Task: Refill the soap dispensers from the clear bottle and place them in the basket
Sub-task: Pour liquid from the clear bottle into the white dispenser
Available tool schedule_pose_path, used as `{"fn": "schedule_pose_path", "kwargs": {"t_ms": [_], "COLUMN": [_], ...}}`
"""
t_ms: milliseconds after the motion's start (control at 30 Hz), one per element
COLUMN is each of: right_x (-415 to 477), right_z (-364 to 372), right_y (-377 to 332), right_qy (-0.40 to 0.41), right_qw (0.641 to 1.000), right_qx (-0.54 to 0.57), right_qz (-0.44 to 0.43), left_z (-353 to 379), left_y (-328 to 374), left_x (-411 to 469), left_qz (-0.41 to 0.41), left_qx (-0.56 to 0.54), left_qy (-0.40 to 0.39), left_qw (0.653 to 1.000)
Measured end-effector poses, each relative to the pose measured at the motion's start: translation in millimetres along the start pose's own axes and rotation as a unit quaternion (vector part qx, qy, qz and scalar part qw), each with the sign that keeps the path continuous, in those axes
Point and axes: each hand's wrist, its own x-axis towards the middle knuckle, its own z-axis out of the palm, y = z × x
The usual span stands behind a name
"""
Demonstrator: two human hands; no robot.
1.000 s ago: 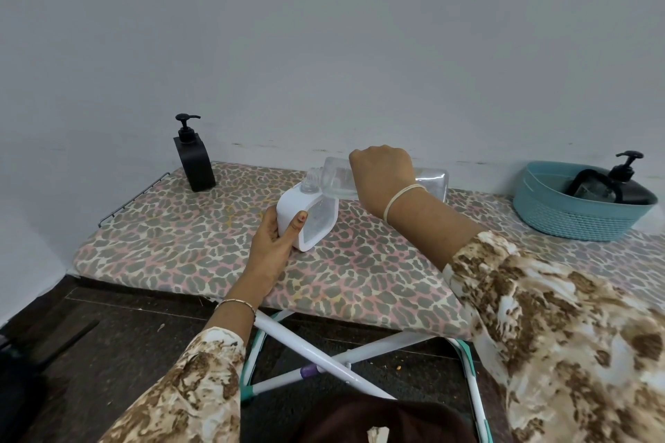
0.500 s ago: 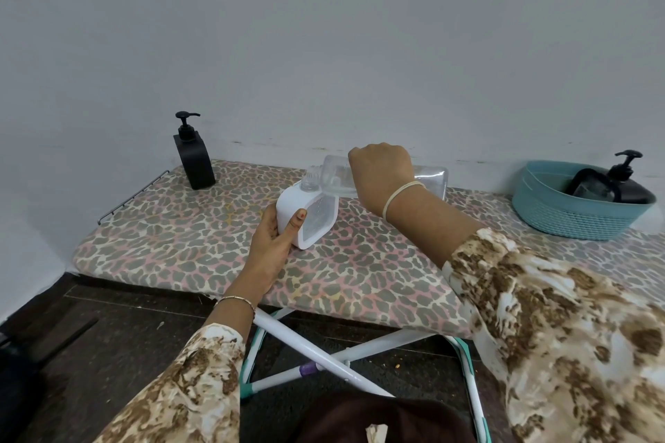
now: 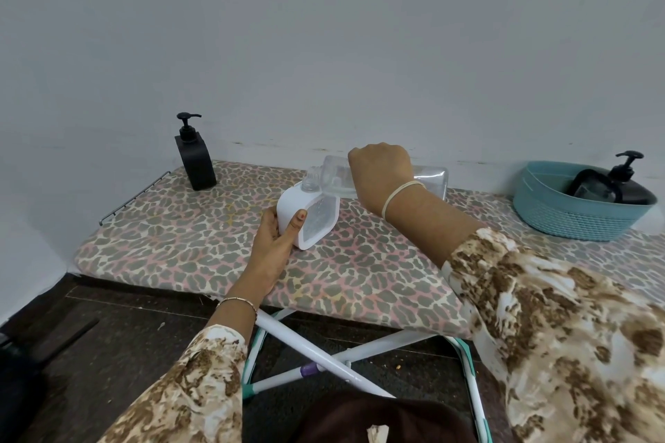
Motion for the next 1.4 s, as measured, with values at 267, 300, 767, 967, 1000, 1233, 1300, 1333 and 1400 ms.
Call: {"fn": "schedule_pose_path", "kwargs": {"t_ms": [267,300,767,967,1000,1233,1300,1333,1400], "right_x": [0.1,0.2,-1.2,-0.4,-0.4,-1.3,-1.2,-1.1,-0.7], "right_z": [-2.7,-3.5,-8.8,-8.9,-9.0,-9.8,-9.5,-9.3,-8.8], "right_y": [-1.7,-1.6,-3.7,-4.3,-4.3,-3.8,-4.0,-4.0,-4.0], "right_qy": [-0.006,-0.008,-0.009,-0.015,-0.015,-0.012,-0.012,-0.012,-0.011], "right_qw": [1.0,1.0,1.0,1.0,1.0,1.0,1.0,1.0,1.0], "right_qx": [0.005,0.006,-0.005,-0.01,-0.01,-0.007,-0.009,-0.01,-0.012], "right_qz": [-0.002,-0.004,-0.008,-0.004,-0.004,-0.008,-0.009,-0.01,-0.01], "left_z": [2.0,1.9,1.0,1.5,1.4,1.4,0.9,0.5,-0.5], "left_y": [1.2,1.4,2.9,1.8,2.0,2.0,2.0,2.0,1.1], "left_x": [-2.4,-2.6,-1.7,-1.8,-1.9,-2.6,-2.3,-2.1,-0.8], "left_qz": [-0.005,-0.006,-0.01,-0.009,-0.01,-0.005,-0.004,-0.004,-0.008], "left_qx": [0.019,0.015,-0.003,0.003,0.001,0.0,-0.003,-0.009,-0.017], "left_qy": [0.013,0.012,0.008,0.012,0.012,0.008,0.008,0.006,0.004], "left_qw": [1.0,1.0,1.0,1.0,1.0,1.0,1.0,1.0,1.0]}}
